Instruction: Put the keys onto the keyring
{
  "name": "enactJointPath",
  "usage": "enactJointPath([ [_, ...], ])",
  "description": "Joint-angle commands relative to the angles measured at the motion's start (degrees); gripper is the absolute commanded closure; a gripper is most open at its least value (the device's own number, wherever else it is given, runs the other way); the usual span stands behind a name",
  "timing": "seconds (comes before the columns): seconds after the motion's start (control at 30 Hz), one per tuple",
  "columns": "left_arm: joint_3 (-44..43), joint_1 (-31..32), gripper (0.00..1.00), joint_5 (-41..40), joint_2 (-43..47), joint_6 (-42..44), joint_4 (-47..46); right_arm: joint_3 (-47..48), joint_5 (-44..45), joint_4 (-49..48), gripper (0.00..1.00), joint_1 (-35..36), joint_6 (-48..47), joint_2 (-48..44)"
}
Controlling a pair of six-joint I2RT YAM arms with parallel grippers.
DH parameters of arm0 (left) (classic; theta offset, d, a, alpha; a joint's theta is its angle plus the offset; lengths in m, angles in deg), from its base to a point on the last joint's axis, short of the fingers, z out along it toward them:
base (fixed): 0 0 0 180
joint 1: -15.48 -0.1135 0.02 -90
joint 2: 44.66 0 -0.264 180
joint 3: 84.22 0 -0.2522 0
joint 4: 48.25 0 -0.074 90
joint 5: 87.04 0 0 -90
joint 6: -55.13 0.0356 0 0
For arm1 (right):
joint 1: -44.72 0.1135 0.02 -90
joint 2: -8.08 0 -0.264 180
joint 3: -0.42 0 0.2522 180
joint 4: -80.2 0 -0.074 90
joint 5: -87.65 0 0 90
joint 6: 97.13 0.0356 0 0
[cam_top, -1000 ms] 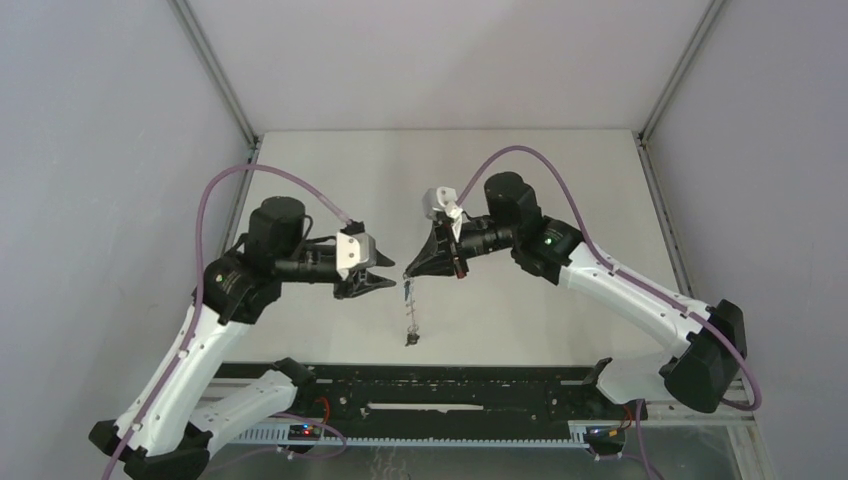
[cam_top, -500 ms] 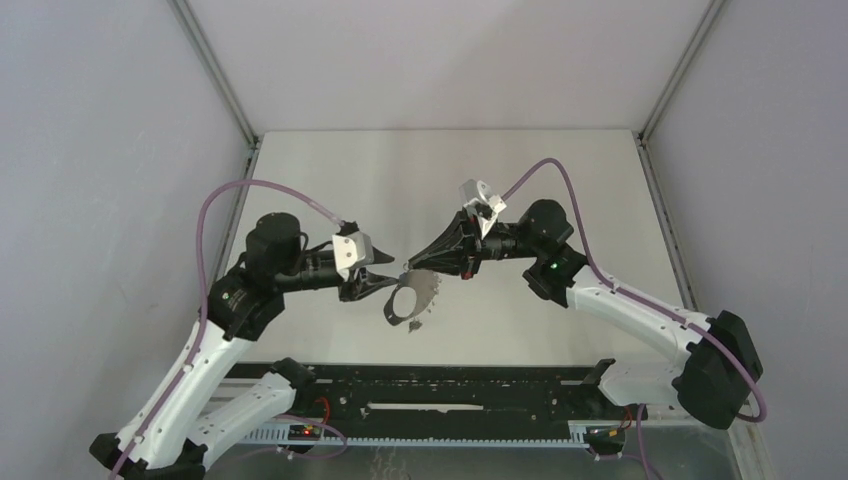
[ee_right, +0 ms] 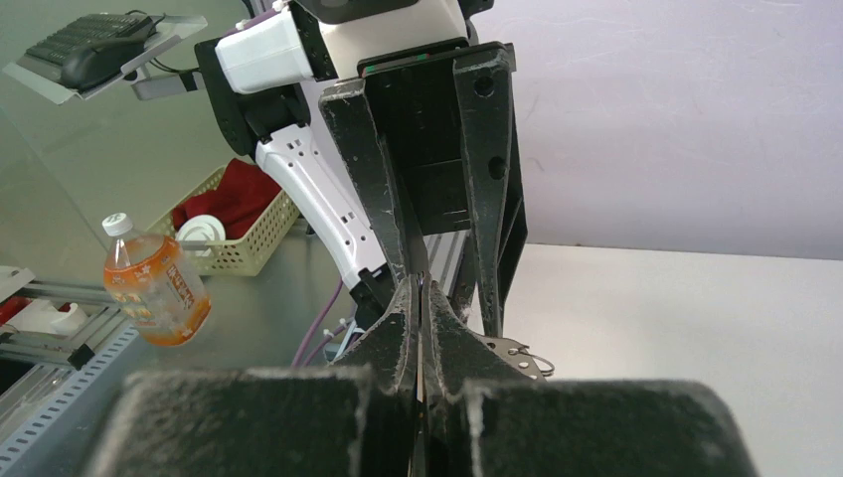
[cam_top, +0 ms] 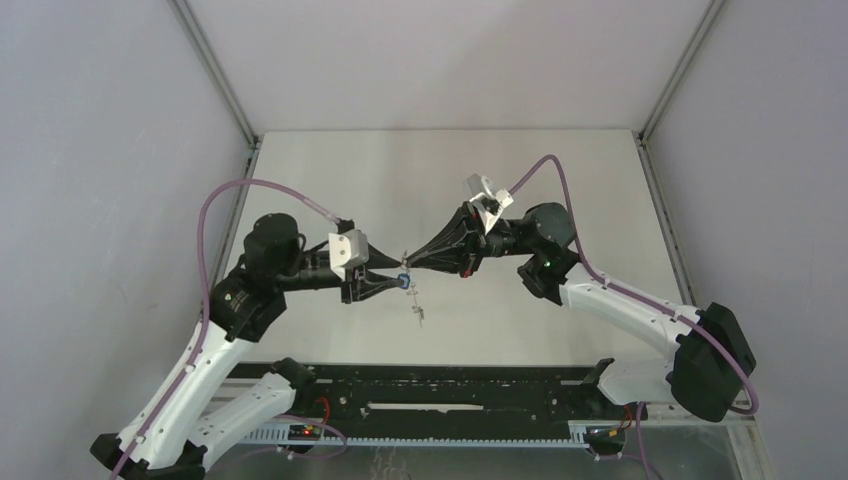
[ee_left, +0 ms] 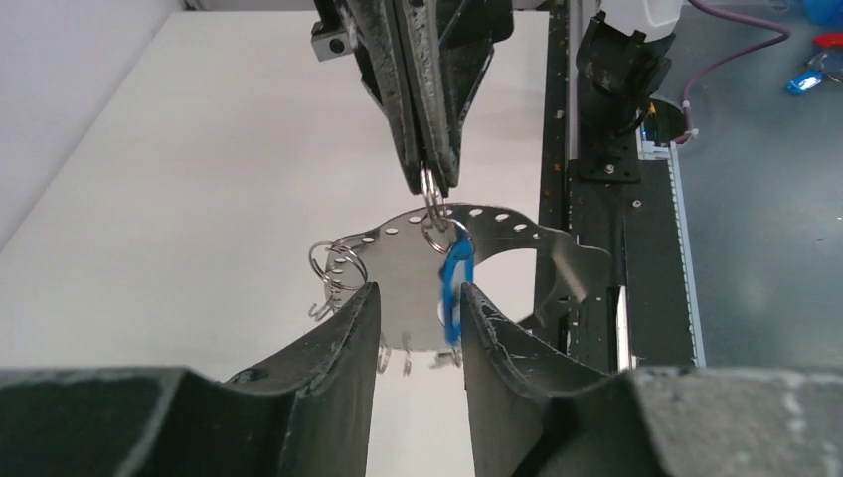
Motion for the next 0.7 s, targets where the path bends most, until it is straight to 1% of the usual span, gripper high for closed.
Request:
enactJointPath([
  [0.0, 0.2, -0.1, 0.64, 3.8, 0.4, -3.8, -4.1, 0.5, 0.6, -4.0, 1.00, 0.2, 1.5, 0.1],
  [0.13, 0.3, -0.1, 0.82, 4.1, 0.0, -3.1, -4.6, 0.5, 0.8, -3.9, 1.00, 0.7, 1.5, 0.3],
  [0.2, 0.2, -0.1, 0.85, 3.9, -0.3, -3.2, -5.0, 0.5, 0.8, -3.4, 1.00, 0.8, 1.3, 0.3],
  [0.4, -0.2, -0.1, 0.86, 3.9, -0.3, -3.2, -5.3, 0.5, 0.9, -1.4, 1.00, 1.1, 0.2, -0.1],
  [0.6, 1.0, -0.1, 0.74, 4.9, 0.0, -0.8, -1.0, 0.6, 0.9, -1.6, 1.00, 1.0, 0.1, -0.3],
  [0.67, 1.2, -0.1, 0.73, 5.0, -0.4, -0.8, -0.5, 0.8, 0.6, -1.6, 1.00, 1.0, 0.1, -0.1],
])
